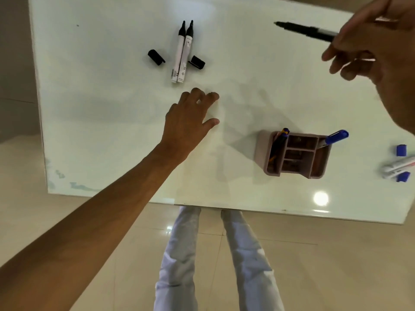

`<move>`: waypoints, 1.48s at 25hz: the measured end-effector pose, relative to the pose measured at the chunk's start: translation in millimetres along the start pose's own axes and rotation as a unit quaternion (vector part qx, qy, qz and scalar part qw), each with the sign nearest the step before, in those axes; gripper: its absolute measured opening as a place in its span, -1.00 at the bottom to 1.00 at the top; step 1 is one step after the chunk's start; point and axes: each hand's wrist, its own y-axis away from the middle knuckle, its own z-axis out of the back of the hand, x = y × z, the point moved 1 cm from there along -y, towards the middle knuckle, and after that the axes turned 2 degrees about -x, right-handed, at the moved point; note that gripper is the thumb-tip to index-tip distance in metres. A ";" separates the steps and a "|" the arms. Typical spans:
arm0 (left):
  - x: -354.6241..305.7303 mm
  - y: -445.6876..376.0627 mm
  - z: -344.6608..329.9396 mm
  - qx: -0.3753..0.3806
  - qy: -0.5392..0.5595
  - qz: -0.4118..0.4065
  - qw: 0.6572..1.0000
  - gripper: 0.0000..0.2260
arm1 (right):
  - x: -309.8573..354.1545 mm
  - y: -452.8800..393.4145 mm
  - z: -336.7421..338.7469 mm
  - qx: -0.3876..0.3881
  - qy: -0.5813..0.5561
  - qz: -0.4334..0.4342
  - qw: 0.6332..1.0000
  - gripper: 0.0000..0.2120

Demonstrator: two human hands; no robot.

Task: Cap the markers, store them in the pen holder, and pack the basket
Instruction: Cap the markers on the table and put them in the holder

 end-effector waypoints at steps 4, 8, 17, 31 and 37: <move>-15.4 -5.5 -11.2 0.013 -0.088 -0.031 0.996 -0.68 | -23.1 51.2 5.2 0.018 0.042 0.044 0.998 -0.74; -44.2 4.5 -5.8 -0.036 0.170 0.063 0.983 -0.68 | -33.0 95.0 5.2 -0.010 0.015 0.075 0.997 -0.76; -121.7 26.0 43.8 0.134 0.596 0.064 0.789 -0.83 | -44.0 156.5 24.4 -0.036 0.051 0.075 0.995 -0.79; -178.7 45.1 57.0 0.154 0.533 0.050 0.831 -0.77 | -47.7 202.2 29.0 -0.113 0.082 0.063 0.988 -0.78; -167.7 47.4 67.4 0.219 0.509 0.010 0.833 -0.65 | -45.6 216.3 30.0 -0.092 0.112 0.066 0.987 -0.80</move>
